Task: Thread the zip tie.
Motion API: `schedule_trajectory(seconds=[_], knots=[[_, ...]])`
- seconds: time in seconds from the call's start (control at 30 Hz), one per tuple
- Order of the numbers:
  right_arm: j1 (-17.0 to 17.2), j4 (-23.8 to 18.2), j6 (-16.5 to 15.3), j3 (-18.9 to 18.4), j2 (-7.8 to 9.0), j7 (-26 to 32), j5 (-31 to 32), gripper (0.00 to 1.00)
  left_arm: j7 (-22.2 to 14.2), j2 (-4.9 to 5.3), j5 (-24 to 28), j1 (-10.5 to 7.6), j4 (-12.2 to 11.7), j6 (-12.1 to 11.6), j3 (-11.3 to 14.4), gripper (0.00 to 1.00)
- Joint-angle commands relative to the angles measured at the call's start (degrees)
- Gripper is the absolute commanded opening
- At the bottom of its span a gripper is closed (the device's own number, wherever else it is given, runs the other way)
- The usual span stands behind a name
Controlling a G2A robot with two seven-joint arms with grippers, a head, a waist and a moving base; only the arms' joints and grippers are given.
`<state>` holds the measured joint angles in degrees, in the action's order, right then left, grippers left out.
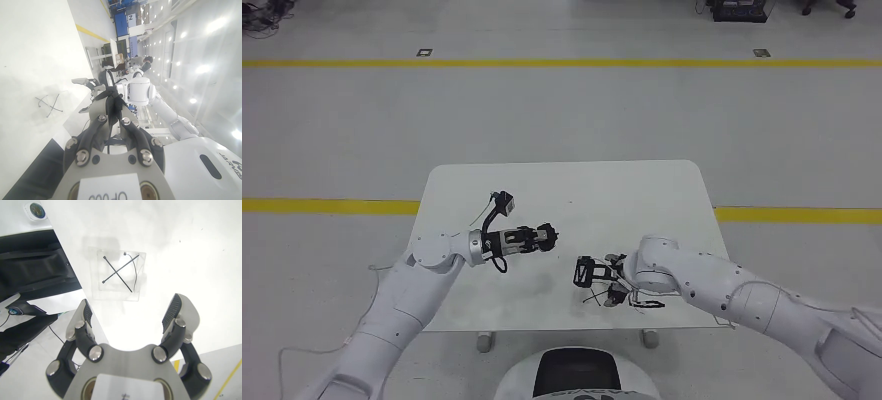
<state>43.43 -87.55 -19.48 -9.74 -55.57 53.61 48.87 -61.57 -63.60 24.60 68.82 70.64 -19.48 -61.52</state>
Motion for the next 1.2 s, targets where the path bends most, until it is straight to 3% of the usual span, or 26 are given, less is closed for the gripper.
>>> schedule_trajectory(seconds=[0.0,0.3,0.33,0.37,0.4,0.43,0.5,0.8,1.17], knots=[[0.0,0.0,0.0,0.0,0.02,-0.1,-0.1,1.0,0.0,0.0,0.0,0.0,0.0,0.0,0.0,0.0],[1.1,0.6,0.0,0.0,0.05,-3.8,2.9,1.0,0.0,0.0,0.0,0.0,0.0,0.0,0.0,0.0],[1.1,0.5,0.0,0.0,0.03,-3.9,3.3,0.93,0.0,0.0,0.0,0.0,0.0,0.0,0.0,0.0],[1.2,0.4,0.0,0.0,-0.04,-4.3,3.8,0.77,0.0,0.0,0.0,0.0,0.0,0.0,0.0,0.0],[1.3,0.3,0.0,0.0,-0.12,-4.7,4.1,0.69,0.0,0.0,0.0,0.0,0.0,0.0,0.0,0.0],[1.4,0.3,0.0,0.0,-0.21,-5.0,4.3,0.49,0.0,0.0,0.0,0.0,0.0,0.0,0.0,0.0],[1.6,0.7,0.0,0.0,-0.5,-5.2,4.3,0.43,0.0,0.0,0.0,0.0,0.0,0.0,0.0,0.0],[2.2,2.5,0.0,0.0,-1.94,-6.6,3.2,0.31,0.0,0.0,0.0,0.0,0.0,0.0,0.0,0.0],[2.9,5.0,0.0,0.0,-3.95,-6.2,2.2,0.31,0.0,0.0,0.0,0.0,0.0,0.0,0.0,0.0]])
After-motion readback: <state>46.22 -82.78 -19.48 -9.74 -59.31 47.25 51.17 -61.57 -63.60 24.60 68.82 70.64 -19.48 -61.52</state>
